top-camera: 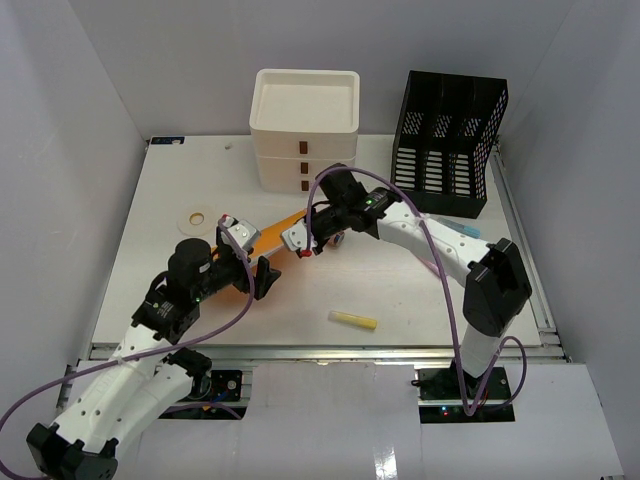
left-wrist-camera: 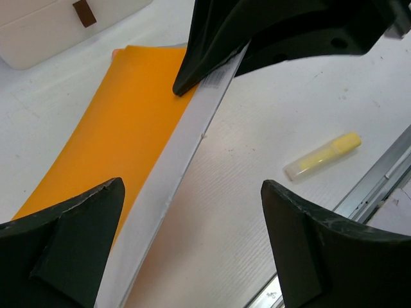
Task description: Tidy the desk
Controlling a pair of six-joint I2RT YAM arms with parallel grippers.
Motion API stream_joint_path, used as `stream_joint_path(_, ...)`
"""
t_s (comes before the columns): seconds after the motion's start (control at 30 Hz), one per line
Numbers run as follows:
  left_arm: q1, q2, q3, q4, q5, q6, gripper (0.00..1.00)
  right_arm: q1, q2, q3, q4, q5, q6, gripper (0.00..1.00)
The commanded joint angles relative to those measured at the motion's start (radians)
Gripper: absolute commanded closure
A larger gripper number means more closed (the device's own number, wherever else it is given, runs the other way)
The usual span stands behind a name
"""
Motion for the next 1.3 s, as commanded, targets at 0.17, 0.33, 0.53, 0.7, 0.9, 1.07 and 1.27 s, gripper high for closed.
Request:
stream_joint_path(0.17,-0.004,0.086,-0.01,-0.01,-0.087,0.046,0.16,-0.01,-0.135,-0.029,0.029,-0.02,0.046,0.92)
stream_joint_path(0.33,-0.003,0.153,0.02,0.003,-0.19,0.088,0.45,-0.014,-0.163,-0.033,0.028,-0.045,0.076,0.92)
stream_joint_path(0.53,-0.004,0.162,0.046,0.003,-0.23,0.113,0.94,-0.015,-0.178,-0.034,0.039,-0.06,0.128,0.92)
stream_joint_path(0.7,-0.004,0.087,0.072,0.0,-0.236,0.122,1.0,-0.021,-0.198,-0.043,0.096,-0.047,0.25,0.64)
stream_joint_path(0.9,-0.004,0.031,0.13,0.004,-0.279,0.077,1.0,-0.107,-0.246,-0.022,0.227,-0.078,0.548,0.16)
stream_joint_path(1.07,-0.004,0.01,0.184,0.018,-0.111,0.02,1.0,-0.361,-0.307,-0.047,0.437,-0.291,0.955,0.1)
stream_joint_path(1.27,-0.003,0.033,0.202,0.095,0.083,-0.087,1.0,-0.601,-0.441,-0.254,0.612,-0.337,1.2,0.1)
